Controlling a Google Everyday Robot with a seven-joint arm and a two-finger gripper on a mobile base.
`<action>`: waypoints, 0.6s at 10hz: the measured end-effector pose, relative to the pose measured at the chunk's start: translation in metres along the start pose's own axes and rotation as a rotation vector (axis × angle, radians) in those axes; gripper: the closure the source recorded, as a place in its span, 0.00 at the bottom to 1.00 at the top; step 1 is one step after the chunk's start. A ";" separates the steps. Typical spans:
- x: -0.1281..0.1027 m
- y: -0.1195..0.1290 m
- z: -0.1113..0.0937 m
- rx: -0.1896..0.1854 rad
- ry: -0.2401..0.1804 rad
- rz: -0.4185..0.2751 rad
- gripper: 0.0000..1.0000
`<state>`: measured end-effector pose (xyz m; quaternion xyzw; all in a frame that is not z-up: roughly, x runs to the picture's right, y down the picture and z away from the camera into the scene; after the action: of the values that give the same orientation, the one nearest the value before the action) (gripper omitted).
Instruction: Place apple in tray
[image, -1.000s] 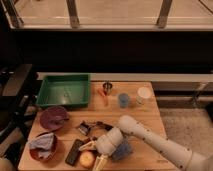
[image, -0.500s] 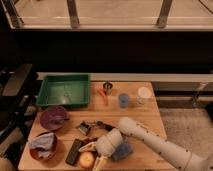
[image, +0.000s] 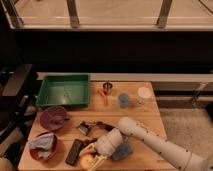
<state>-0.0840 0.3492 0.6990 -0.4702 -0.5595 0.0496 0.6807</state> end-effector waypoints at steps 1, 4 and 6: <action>0.001 -0.001 -0.001 0.005 0.000 -0.001 0.79; 0.001 0.000 -0.001 0.004 0.001 -0.002 1.00; 0.001 0.000 -0.001 0.004 0.001 -0.001 1.00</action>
<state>-0.0829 0.3490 0.7000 -0.4687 -0.5591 0.0501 0.6820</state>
